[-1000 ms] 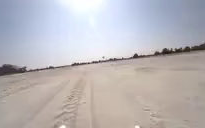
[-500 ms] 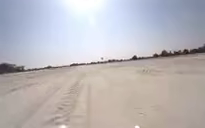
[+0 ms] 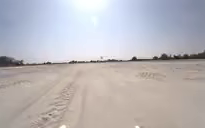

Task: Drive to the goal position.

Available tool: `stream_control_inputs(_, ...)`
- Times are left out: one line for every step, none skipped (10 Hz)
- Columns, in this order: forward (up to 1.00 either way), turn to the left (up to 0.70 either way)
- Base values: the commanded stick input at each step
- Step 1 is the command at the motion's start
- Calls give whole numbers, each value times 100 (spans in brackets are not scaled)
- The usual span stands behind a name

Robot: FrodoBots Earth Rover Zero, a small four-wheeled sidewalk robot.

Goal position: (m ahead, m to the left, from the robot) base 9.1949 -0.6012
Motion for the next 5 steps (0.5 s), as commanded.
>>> stream_control_inputs(70, 0)
stream_control_inputs(70, 0)
stream_control_inputs(70, 1)
stream_control_inputs(70, 18)
stream_control_inputs(70, 34)
